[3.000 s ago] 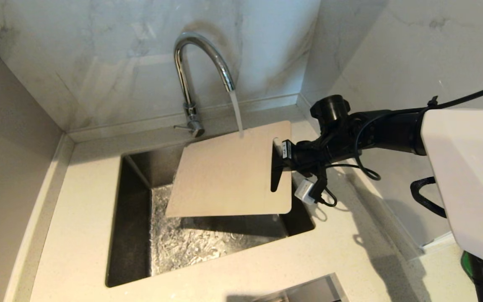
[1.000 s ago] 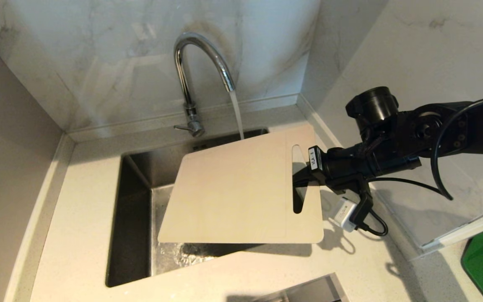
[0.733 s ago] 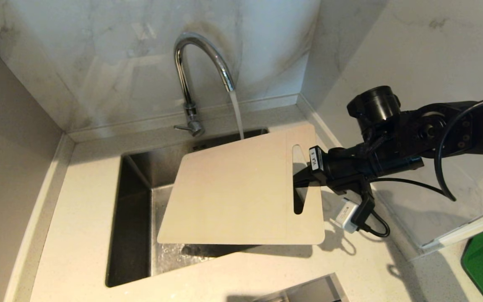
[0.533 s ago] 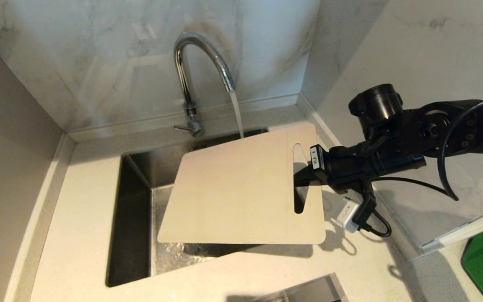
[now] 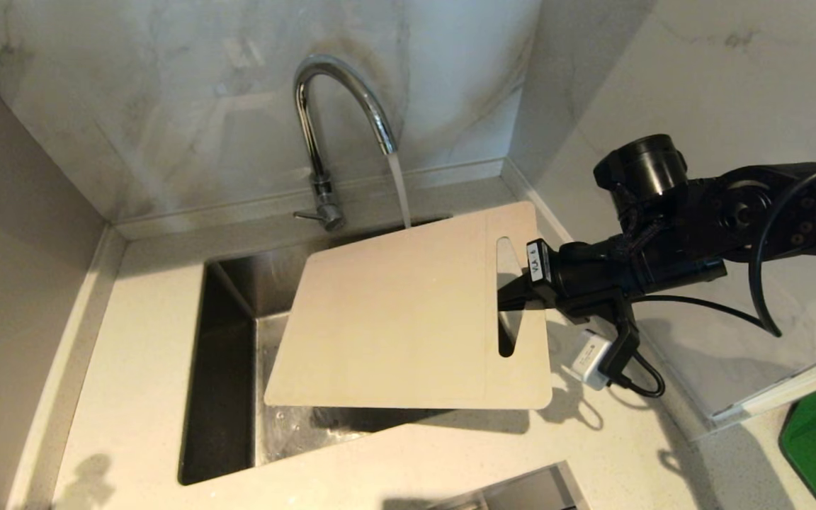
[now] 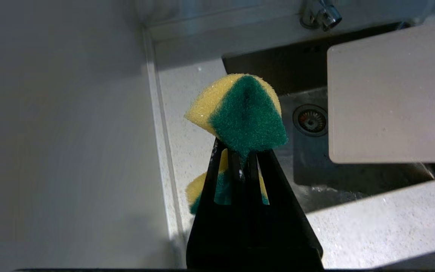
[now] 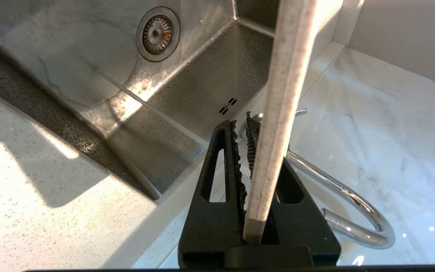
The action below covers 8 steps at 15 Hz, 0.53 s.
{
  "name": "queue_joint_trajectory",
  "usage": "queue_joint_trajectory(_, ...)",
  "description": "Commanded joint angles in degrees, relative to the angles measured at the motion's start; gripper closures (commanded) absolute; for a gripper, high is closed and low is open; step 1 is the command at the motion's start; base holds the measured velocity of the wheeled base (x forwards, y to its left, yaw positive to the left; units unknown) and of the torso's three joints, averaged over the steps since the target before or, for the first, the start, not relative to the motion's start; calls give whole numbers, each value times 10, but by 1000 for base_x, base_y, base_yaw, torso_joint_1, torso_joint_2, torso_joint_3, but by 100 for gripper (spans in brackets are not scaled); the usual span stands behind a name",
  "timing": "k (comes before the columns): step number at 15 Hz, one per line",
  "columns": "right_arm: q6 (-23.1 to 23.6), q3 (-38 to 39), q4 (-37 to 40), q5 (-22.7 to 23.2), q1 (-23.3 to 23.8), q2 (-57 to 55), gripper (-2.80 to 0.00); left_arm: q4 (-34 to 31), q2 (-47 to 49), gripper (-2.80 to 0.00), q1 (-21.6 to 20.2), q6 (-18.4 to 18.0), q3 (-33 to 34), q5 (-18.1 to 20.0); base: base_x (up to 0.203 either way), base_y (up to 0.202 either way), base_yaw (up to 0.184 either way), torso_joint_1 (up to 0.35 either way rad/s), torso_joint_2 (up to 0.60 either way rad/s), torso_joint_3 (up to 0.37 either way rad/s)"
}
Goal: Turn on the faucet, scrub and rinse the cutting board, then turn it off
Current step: Scrub the cutting board underwater
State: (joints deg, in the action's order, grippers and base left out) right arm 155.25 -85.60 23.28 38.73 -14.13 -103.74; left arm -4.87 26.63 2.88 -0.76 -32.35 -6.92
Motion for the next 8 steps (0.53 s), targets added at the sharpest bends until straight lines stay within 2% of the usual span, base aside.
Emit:
queue_joint_trajectory(1,4,-1,1,3,0,0,0,20,83,0,0,-11,-42,-13,0,0,0,0,0,0)
queue_joint_trajectory(4,4,-1,1,3,0,2,0,37,149,0,-17,-23,-100,-25,0,0,0,0,0,0)
queue_joint_trajectory(6,4,-1,1,3,0,2,0,39,189,0,-41,-31,-143,-23,0,0,0,0,0,0)
queue_joint_trajectory(8,3,-2,1,3,0,3,0,39,229,0,-47,-38,-181,-22,0,0,0,0,0,0)
